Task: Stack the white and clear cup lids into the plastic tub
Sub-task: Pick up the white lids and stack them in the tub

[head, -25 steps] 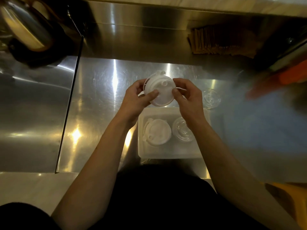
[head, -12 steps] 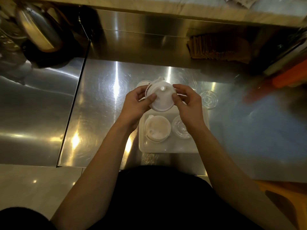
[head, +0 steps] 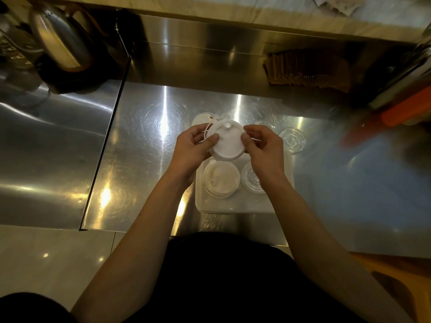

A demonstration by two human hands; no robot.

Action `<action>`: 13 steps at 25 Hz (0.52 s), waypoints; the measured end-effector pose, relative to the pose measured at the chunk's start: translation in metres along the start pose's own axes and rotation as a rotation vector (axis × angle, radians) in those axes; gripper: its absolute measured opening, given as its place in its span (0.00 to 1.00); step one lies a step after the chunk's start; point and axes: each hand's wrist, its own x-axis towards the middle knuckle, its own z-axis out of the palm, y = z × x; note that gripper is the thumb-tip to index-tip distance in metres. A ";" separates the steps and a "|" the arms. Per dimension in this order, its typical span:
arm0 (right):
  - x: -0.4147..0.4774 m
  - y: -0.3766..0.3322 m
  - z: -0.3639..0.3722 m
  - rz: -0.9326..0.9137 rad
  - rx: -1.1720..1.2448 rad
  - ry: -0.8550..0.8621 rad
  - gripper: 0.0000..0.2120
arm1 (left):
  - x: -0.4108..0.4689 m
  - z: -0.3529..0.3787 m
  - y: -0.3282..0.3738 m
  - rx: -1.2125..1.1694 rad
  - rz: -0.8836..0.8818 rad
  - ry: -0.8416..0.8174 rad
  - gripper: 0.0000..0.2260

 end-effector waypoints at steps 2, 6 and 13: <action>0.001 0.001 0.002 0.009 0.004 0.001 0.07 | 0.001 -0.001 -0.002 0.045 0.017 0.030 0.17; 0.005 0.003 0.006 0.030 0.001 0.015 0.07 | 0.005 -0.005 -0.003 0.040 -0.001 0.078 0.19; 0.016 -0.002 0.016 0.113 0.004 -0.049 0.10 | 0.019 -0.014 -0.010 0.087 0.005 0.203 0.20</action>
